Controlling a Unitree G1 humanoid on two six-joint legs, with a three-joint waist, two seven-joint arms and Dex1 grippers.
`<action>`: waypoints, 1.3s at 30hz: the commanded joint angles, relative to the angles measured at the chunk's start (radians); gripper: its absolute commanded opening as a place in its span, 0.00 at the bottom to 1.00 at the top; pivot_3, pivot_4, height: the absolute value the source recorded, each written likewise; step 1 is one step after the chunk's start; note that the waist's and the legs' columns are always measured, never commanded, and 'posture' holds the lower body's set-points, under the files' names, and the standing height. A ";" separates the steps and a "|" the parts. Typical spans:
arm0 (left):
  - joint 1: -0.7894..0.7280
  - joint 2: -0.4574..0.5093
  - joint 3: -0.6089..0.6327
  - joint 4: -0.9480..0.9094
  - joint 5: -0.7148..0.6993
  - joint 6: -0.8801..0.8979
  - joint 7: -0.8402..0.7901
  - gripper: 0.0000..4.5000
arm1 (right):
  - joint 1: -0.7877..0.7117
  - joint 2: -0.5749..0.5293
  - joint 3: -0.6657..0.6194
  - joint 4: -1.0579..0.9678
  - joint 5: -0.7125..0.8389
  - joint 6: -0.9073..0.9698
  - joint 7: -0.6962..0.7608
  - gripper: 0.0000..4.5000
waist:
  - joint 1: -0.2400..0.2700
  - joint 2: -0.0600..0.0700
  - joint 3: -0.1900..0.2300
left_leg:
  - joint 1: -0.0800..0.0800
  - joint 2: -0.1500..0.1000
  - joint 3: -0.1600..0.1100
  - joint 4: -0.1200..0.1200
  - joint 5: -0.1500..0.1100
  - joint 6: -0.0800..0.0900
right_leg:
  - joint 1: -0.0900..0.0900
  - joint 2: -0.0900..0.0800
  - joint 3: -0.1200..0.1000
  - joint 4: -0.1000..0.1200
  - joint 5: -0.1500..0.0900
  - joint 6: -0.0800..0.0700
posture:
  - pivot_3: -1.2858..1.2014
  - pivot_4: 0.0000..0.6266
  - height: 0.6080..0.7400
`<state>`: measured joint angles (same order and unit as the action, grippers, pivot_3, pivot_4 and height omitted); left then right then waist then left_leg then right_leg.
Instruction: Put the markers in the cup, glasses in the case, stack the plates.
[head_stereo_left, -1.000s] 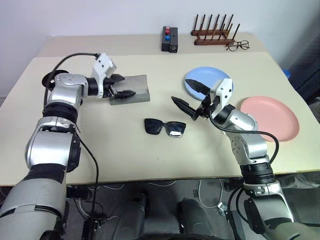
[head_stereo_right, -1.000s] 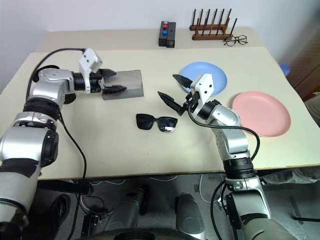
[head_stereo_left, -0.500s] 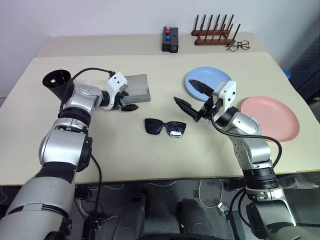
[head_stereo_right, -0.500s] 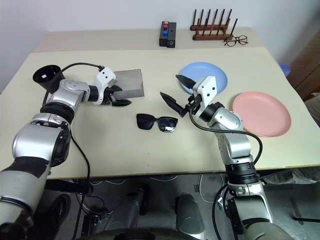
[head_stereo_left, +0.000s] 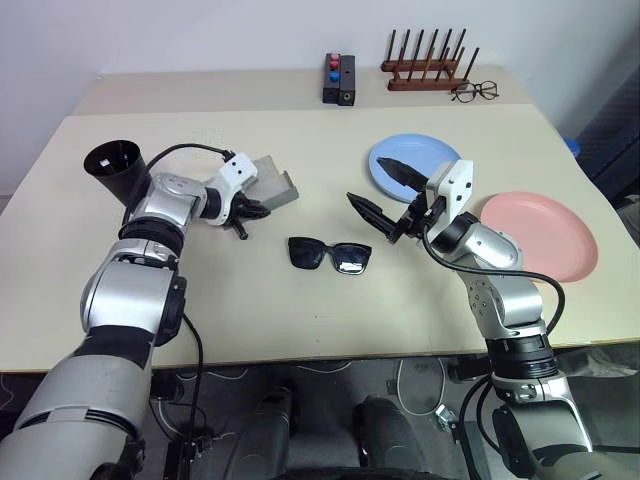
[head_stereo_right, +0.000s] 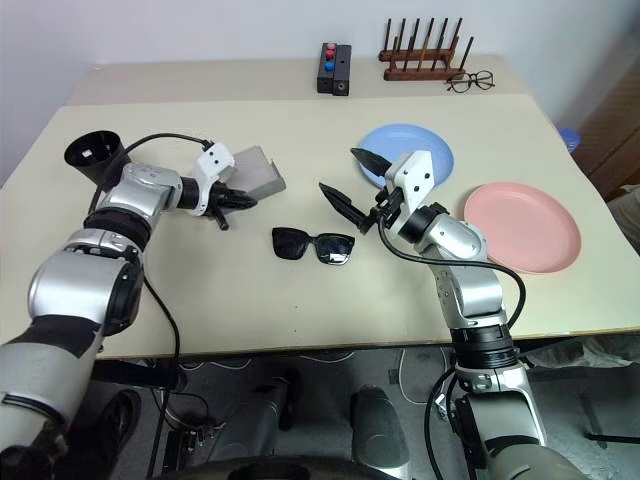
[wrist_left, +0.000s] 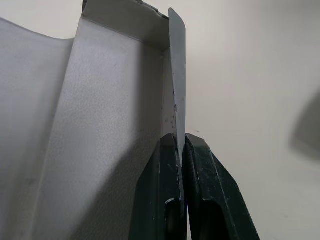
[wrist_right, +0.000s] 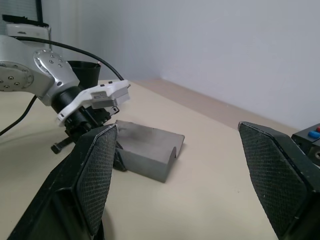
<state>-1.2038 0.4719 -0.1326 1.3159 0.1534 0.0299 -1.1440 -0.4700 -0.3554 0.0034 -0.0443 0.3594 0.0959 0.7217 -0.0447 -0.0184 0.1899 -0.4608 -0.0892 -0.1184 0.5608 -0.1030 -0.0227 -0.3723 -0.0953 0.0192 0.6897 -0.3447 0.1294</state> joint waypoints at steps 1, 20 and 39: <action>-0.041 0.070 -0.003 -0.030 0.008 -0.032 -0.134 0.00 | -0.018 -0.003 -0.013 -0.040 0.010 -0.007 0.003 0.87 | -0.002 0.000 0.000 | 0.000 0.000 0.000 0.000 0.000 0.000 | 0.000 0.000 0.000 0.000 0.000 0.000 | 0.52 0.24 1.00; 0.182 0.414 -0.391 -0.429 -0.424 -0.250 -0.470 0.00 | -0.021 -0.003 -0.013 -0.038 0.016 0.003 0.017 0.87 | -0.002 0.000 0.000 | 0.000 0.001 -0.001 -0.001 0.000 0.000 | -0.002 0.000 0.002 0.001 0.000 0.000 | 0.52 0.24 1.00; 0.320 0.479 -0.449 -0.562 -0.507 -0.271 -0.470 0.00 | 0.112 -0.131 0.045 -0.202 0.124 0.101 0.250 0.87 | 0.002 0.001 0.000 | 0.000 0.001 -0.001 0.000 0.000 0.001 | 0.000 0.000 0.002 -0.001 0.000 0.000 | 0.52 0.24 1.00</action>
<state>-0.8732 0.9444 -0.6116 0.7534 -0.3563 -0.2239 -1.6114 -0.3485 -0.4713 0.0555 -0.1994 0.4761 0.2090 0.9544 -0.0428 -0.0179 0.1903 -0.4608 -0.0886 -0.1195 0.5611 -0.1034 -0.0220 -0.3726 -0.0956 0.0213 0.6892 -0.3448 0.1289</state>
